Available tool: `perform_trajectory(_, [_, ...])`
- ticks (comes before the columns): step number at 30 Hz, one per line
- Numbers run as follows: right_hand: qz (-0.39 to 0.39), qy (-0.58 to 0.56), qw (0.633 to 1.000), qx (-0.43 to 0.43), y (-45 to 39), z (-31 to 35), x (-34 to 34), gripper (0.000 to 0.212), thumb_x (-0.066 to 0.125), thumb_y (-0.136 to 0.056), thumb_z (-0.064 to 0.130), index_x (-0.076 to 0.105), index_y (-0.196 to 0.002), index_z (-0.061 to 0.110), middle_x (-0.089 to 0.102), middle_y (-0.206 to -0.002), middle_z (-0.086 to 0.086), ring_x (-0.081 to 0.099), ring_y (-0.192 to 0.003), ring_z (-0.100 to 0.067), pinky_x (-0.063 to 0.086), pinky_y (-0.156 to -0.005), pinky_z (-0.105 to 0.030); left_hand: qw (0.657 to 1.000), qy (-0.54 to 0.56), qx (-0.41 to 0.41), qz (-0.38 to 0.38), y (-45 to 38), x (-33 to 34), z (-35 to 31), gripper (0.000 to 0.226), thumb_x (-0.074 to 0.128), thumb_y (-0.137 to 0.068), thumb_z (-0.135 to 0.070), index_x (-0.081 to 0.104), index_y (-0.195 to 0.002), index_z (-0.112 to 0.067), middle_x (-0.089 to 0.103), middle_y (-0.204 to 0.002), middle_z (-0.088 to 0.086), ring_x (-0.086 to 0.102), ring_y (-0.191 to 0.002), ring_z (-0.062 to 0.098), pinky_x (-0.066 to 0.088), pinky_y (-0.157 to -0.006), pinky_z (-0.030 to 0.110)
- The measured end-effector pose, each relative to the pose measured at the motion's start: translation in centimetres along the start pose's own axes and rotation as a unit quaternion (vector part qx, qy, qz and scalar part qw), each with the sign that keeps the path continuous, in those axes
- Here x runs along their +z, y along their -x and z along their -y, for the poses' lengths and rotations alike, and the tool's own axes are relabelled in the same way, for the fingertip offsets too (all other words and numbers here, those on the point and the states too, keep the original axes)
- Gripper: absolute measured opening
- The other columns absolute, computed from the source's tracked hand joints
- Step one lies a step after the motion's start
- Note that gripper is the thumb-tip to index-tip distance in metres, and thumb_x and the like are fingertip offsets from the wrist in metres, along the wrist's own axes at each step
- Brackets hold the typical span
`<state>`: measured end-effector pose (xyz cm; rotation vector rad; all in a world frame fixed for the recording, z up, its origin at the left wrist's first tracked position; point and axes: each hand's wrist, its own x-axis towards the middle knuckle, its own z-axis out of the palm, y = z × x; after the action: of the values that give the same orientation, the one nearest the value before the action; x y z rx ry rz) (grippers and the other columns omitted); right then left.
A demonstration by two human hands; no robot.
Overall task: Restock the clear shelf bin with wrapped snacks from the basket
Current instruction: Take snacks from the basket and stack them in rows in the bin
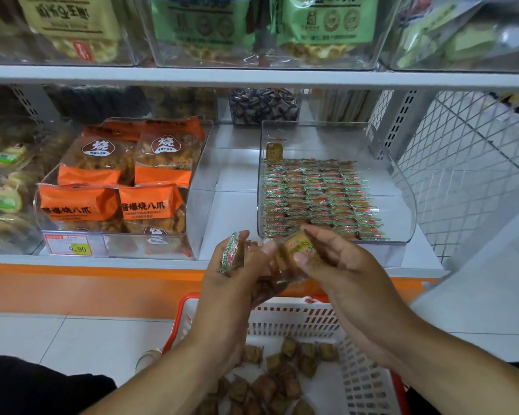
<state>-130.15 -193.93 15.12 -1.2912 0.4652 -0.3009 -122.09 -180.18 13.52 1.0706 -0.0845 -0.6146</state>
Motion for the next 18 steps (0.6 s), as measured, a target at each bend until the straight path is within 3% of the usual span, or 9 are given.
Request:
perform_trajectory(3, [0.006, -0.041, 0.999, 0.023, -0.1, 0.4, -0.5, 0.044, 0.068, -0.088, 0.014, 0.059, -0.131, 0.019, 0.075, -0.116, -0.001, 0.071, -0.110, -0.017, 0.054, -0.095, -0.031, 1.000, 0.008, -0.003, 0.005, 0.0, 0.1, 0.3, 0.055, 0.083, -0.071, -0.014, 0.062, -0.121, -0.020, 0.074, -0.108, 0.018, 0.073, -0.096, 0.039, 0.060, -0.079, 0.048])
perform_trajectory(7, [0.023, -0.115, 0.991, 0.056, -0.2, 1.4, -1.4, 0.043, 0.071, -0.080, 0.015, 0.060, -0.121, 0.023, 0.076, -0.114, -0.003, 0.074, -0.099, -0.017, 0.058, -0.078, -0.026, 0.999, 0.040, -0.009, 0.013, -0.3, 0.2, 0.4, 0.050, 0.084, -0.073, -0.010, 0.061, -0.116, -0.019, 0.073, -0.112, 0.023, 0.074, -0.092, 0.036, 0.060, -0.071, 0.041])
perform_trajectory(9, [0.020, -0.113, 0.991, 0.070, -0.5, 1.9, -1.9, 0.050, 0.071, -0.079, 0.013, 0.060, -0.128, 0.019, 0.075, -0.114, -0.005, 0.072, -0.094, -0.013, 0.054, -0.079, -0.027, 0.999, 0.051, -0.014, 0.011, -0.5, 0.3, 0.4, 0.050, 0.083, -0.073, -0.010, 0.061, -0.117, -0.018, 0.074, -0.111, 0.023, 0.075, -0.091, 0.036, 0.060, -0.070, 0.040])
perform_trajectory(13, [0.035, -0.123, 0.986, 0.103, -0.8, 3.1, -2.5, 0.052, 0.070, -0.076, 0.009, 0.062, -0.127, 0.008, 0.075, -0.108, -0.012, 0.070, -0.086, -0.017, 0.058, -0.067, -0.025, 0.998, 0.058, -0.003, 0.010, -0.8, 0.4, 0.4, 0.050, 0.079, -0.072, -0.009, 0.061, -0.118, -0.018, 0.074, -0.110, 0.021, 0.075, -0.087, 0.034, 0.060, -0.067, 0.039])
perform_trajectory(16, [0.067, -0.073, 0.987, 0.126, -0.4, 3.1, -2.6, 0.043, 0.070, -0.081, 0.014, 0.067, -0.122, 0.005, 0.072, -0.118, -0.019, 0.072, -0.097, -0.026, 0.060, -0.077, -0.032, 0.999, 0.022, 0.034, 0.020, -0.8, 0.5, 0.5, 0.051, 0.085, -0.071, -0.003, 0.065, -0.115, -0.020, 0.073, -0.100, 0.012, 0.073, -0.084, 0.031, 0.059, -0.067, 0.038])
perform_trajectory(18, [0.087, -0.003, 0.987, 0.132, 0.0, 2.8, -2.5, 0.033, 0.068, -0.088, 0.023, 0.072, -0.119, 0.012, 0.074, -0.117, -0.013, 0.069, -0.110, -0.029, 0.054, -0.087, -0.037, 0.997, -0.015, 0.065, 0.025, -0.6, 0.6, 0.6, 0.049, 0.086, -0.070, -0.003, 0.069, -0.112, -0.022, 0.072, -0.097, 0.010, 0.072, -0.080, 0.026, 0.058, -0.063, 0.033])
